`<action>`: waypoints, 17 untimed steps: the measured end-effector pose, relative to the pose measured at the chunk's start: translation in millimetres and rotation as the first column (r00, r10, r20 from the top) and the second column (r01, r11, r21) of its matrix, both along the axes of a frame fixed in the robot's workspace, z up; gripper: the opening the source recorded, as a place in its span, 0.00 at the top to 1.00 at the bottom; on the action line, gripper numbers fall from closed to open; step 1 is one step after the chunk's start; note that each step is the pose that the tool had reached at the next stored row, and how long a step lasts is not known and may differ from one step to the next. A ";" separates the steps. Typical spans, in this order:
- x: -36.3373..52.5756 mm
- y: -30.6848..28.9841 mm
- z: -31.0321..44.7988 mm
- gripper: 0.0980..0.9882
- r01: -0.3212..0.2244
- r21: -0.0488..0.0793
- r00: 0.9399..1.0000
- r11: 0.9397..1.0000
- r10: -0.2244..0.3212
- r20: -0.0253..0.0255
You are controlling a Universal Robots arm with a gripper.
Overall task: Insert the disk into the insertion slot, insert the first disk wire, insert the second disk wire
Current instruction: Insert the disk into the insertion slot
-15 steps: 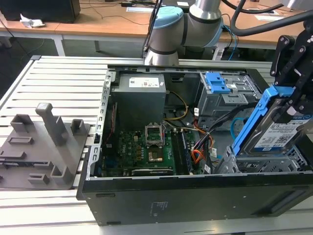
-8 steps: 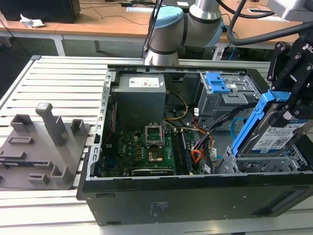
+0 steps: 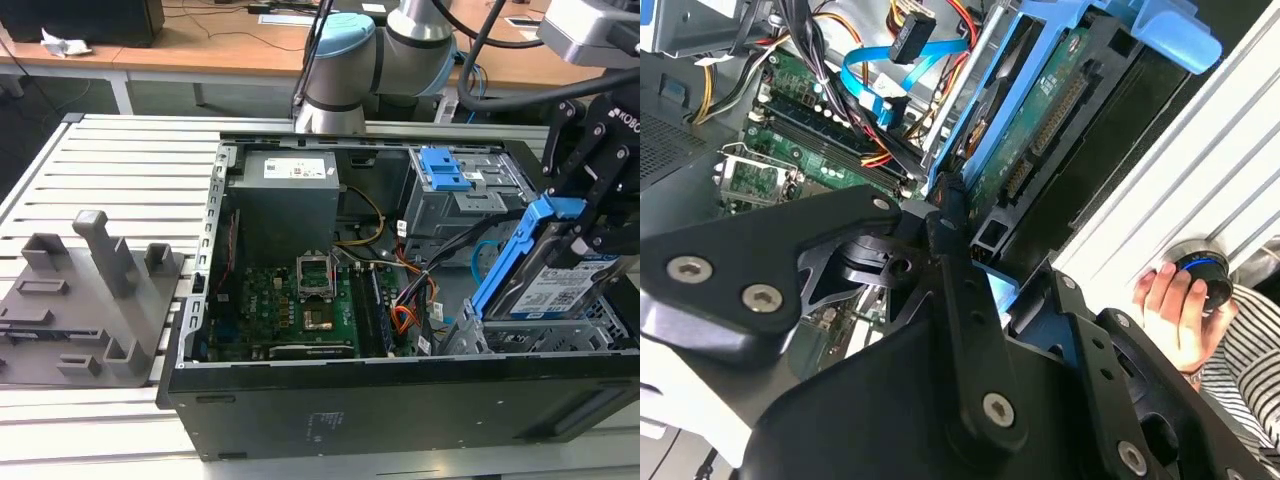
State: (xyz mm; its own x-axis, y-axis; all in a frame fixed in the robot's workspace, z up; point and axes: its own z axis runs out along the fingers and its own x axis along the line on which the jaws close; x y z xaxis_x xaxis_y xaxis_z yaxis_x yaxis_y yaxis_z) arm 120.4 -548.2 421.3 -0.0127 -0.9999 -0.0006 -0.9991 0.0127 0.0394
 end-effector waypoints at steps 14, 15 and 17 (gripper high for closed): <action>0.0 0.0 -13.7 0.70 0.000 0.000 1.000 1.000 0.000 0.000; 0.0 0.0 -14.5 0.70 0.000 0.000 1.000 1.000 0.000 0.000; 0.0 0.0 -15.4 0.70 0.000 0.000 1.000 1.000 0.000 0.000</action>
State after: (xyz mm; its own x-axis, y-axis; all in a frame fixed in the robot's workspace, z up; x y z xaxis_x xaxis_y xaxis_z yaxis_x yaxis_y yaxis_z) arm 120.4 -548.2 405.9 -0.0127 -0.9999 -0.0005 -0.9991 0.0127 0.0394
